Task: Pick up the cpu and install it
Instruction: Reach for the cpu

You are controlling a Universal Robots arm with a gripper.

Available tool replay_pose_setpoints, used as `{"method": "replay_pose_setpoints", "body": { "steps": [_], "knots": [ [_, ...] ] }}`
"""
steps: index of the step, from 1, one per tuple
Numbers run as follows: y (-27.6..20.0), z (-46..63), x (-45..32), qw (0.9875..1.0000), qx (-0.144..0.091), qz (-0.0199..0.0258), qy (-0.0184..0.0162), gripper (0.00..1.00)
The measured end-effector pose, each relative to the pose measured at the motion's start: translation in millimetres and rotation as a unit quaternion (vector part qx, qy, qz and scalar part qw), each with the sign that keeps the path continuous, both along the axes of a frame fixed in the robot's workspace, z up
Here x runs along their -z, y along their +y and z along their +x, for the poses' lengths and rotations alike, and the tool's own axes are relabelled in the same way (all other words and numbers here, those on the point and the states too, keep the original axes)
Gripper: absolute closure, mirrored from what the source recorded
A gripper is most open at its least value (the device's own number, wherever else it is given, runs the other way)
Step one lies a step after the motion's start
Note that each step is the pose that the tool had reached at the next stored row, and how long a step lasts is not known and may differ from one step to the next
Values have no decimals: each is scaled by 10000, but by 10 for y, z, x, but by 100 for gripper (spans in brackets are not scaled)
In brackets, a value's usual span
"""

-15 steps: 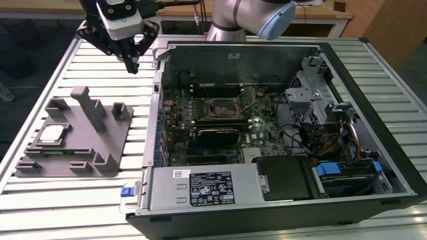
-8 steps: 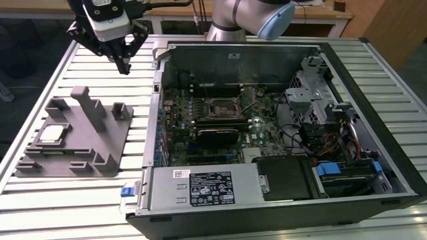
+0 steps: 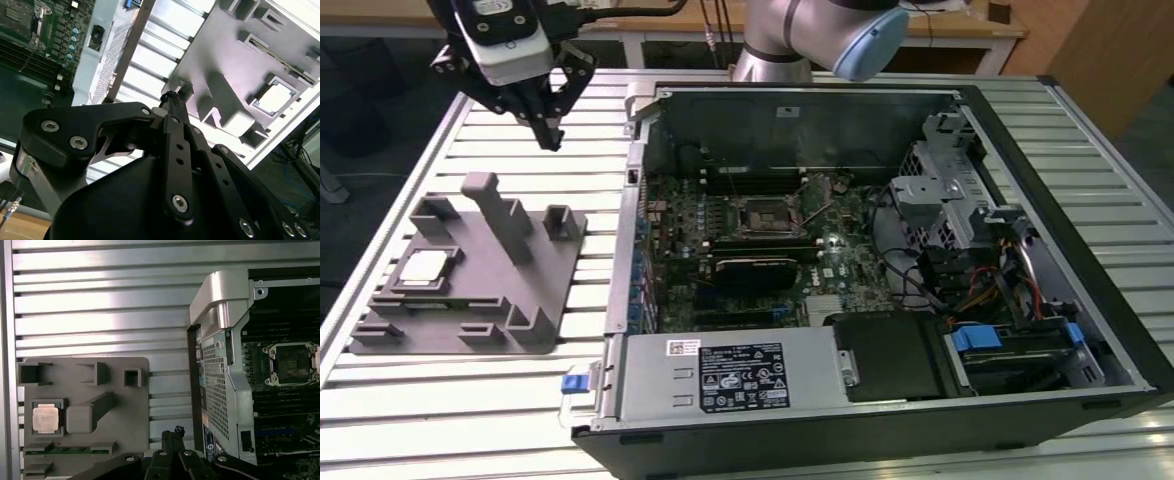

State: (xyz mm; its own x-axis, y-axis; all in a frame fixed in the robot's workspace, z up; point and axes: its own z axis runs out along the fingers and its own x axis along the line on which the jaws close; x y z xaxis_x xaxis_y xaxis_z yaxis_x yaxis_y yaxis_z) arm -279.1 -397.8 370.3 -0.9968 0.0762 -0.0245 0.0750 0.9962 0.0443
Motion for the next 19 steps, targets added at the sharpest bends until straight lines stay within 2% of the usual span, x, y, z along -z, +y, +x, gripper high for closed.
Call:
{"method": "replay_pose_setpoints", "body": {
  "steps": [19],
  "knots": [
    [0, -432, 71, 10000, 0, 0, 0, 89]
  ]
}}
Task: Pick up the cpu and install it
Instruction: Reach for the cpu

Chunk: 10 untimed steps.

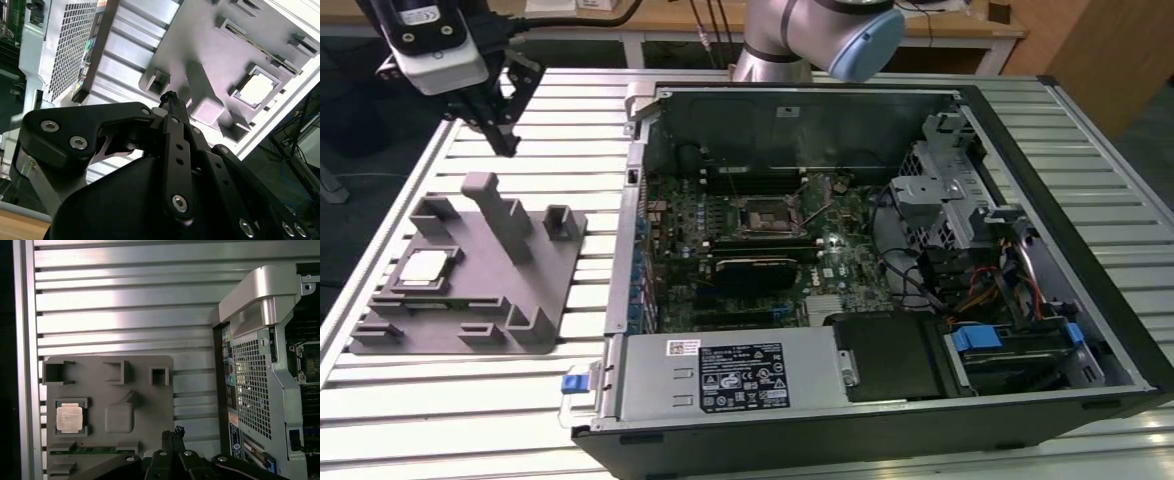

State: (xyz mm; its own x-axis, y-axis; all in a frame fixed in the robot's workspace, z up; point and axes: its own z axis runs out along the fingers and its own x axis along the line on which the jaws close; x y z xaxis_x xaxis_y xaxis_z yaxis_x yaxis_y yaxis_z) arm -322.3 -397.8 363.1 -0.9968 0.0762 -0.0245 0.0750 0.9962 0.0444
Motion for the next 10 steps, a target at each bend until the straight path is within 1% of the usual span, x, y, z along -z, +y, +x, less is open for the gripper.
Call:
{"method": "replay_pose_setpoints", "body": {
  "steps": [10],
  "knots": [
    [0, -161, 51, 10000, 1, -1, 1, 89]
  ]
}}
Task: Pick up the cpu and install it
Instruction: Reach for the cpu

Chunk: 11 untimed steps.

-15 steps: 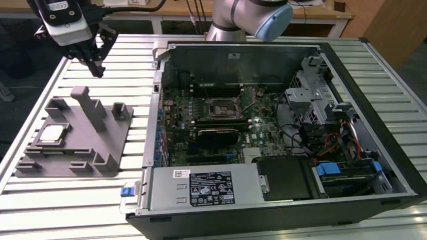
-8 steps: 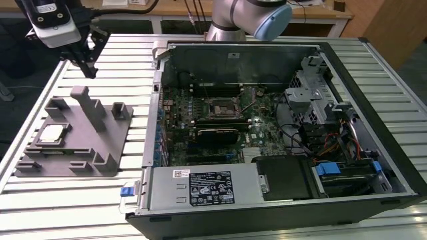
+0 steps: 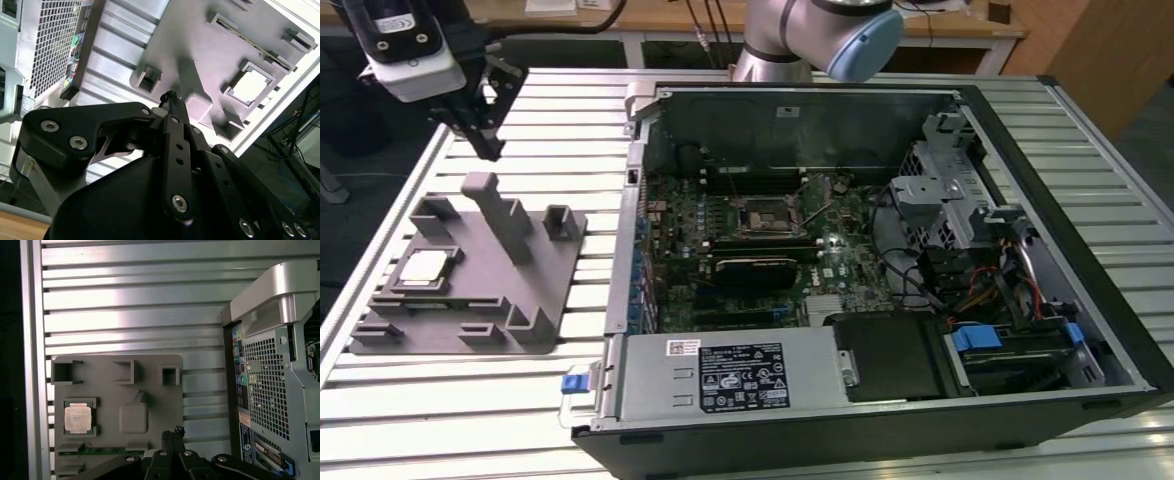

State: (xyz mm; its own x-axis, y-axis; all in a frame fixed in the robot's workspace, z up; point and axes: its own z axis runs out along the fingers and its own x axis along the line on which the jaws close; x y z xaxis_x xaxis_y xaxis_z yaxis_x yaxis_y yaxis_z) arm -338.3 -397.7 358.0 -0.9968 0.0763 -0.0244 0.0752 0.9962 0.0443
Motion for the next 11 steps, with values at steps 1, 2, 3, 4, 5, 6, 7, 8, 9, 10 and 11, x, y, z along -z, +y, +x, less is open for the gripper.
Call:
{"method": "replay_pose_setpoints", "body": {
  "steps": [1, 2, 3, 4, 5, 6, 7, 8, 9, 10, 11],
  "knots": [
    [0, -18, 6, 10000, 0, 0, 0, 89],
    [0, -35, 11, 10000, 0, 0, -1, 89],
    [0, -55, 16, 10000, -1, 0, 0, 89],
    [0, -74, 21, 10000, -1, 0, 0, 89],
    [0, -93, 26, 10000, 0, 0, 0, 89],
    [0, -113, 31, 10000, 0, 0, 0, 89],
    [0, -132, 36, 10000, -1, 0, 0, 89],
    [0, -152, 42, 10000, -1, 0, 0, 89],
    [0, -172, 47, 10000, -1, 0, 0, 89],
    [0, -193, 53, 10000, -1, 0, 0, 89],
    [0, -212, 58, 10000, 0, 0, 0, 89]
  ]
}}
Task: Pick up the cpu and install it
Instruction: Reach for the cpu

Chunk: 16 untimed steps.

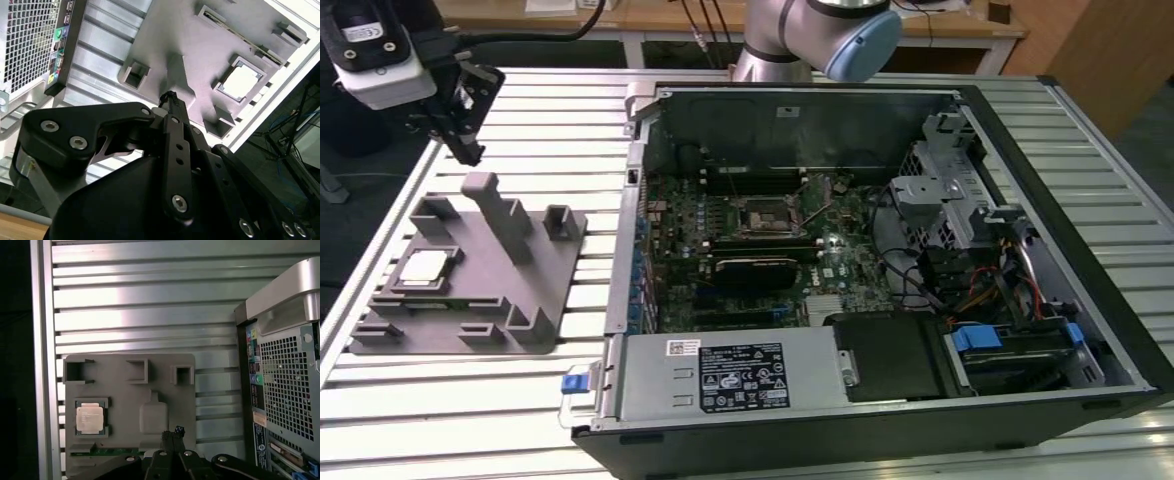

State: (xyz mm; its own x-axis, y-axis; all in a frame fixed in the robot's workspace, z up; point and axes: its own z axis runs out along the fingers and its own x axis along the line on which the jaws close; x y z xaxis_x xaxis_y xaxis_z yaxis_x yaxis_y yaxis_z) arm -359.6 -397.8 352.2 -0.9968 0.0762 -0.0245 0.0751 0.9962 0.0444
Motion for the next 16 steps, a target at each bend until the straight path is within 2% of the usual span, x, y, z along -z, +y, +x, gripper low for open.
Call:
{"method": "replay_pose_setpoints", "body": {
  "steps": [16],
  "knots": [
    [0, -321, 100, 10000, 0, 0, 0, 89]
  ]
}}
